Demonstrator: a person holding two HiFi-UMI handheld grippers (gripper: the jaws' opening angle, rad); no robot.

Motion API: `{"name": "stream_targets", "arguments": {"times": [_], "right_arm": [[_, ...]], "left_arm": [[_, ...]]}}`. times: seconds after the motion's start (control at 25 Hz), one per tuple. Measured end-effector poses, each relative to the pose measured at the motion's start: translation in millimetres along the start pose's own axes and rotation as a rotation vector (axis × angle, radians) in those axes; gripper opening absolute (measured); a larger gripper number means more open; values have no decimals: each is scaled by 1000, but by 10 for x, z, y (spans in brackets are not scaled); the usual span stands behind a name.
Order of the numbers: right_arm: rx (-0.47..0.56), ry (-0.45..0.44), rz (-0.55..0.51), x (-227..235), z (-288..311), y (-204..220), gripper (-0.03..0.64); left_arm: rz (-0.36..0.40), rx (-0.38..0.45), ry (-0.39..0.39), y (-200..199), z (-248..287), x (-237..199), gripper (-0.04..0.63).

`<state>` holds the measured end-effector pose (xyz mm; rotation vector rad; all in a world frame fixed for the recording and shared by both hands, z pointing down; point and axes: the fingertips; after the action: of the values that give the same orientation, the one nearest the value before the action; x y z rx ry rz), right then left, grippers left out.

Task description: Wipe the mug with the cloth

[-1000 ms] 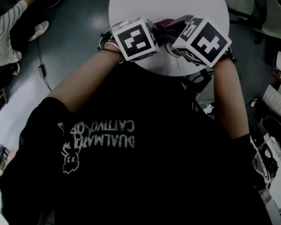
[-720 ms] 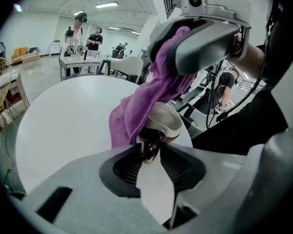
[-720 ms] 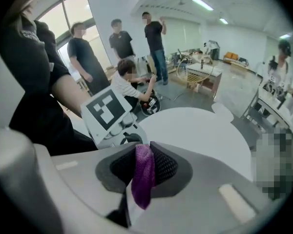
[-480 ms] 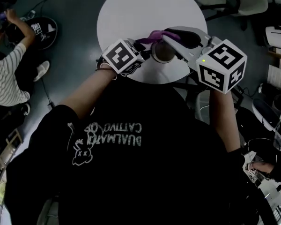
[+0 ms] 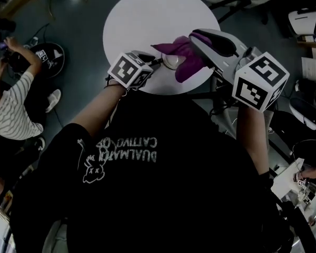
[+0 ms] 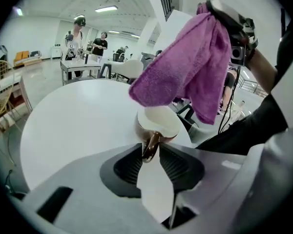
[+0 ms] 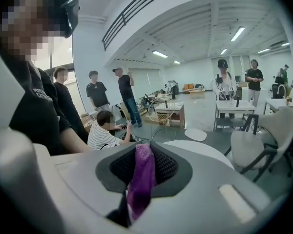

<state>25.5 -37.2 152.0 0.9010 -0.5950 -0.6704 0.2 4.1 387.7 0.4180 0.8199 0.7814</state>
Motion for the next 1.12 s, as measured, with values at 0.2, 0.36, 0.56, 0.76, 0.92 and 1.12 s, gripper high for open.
{"name": "stream_targets", "arguments": {"times": [0.2,0.36,0.56,0.76,0.92,1.12], "right_arm": [[62,43,13,138,-256,-101,60],[135,81,30,269,-445,-235,60],[270,76,95,346,-806,-418,60],[363,-11,144,251,-1360,-407,60],[426,-69,163,199,-1565,-441,60],[546,-102,280,171,-2059,-389,61]], "left_arm": [[14,44,-19,-153,-30,109,104],[9,93,-57,-338,-141,139,94],[45,220,-115,-786,-439,319,80],[89,465,-105,-1449,-816,1051,-2],[168,524,-151,-1705,-1037,1521,-2],[141,635,-128,-1649,-1117,2194,-2]]}}
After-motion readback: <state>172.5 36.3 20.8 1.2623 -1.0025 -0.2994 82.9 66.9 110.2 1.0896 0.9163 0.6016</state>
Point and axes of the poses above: the fingertips, and each gripper's own axes: z forward along the fingers, x to its right, y out of its underside, and after that the axes turned 8 degrees about y, right-handed
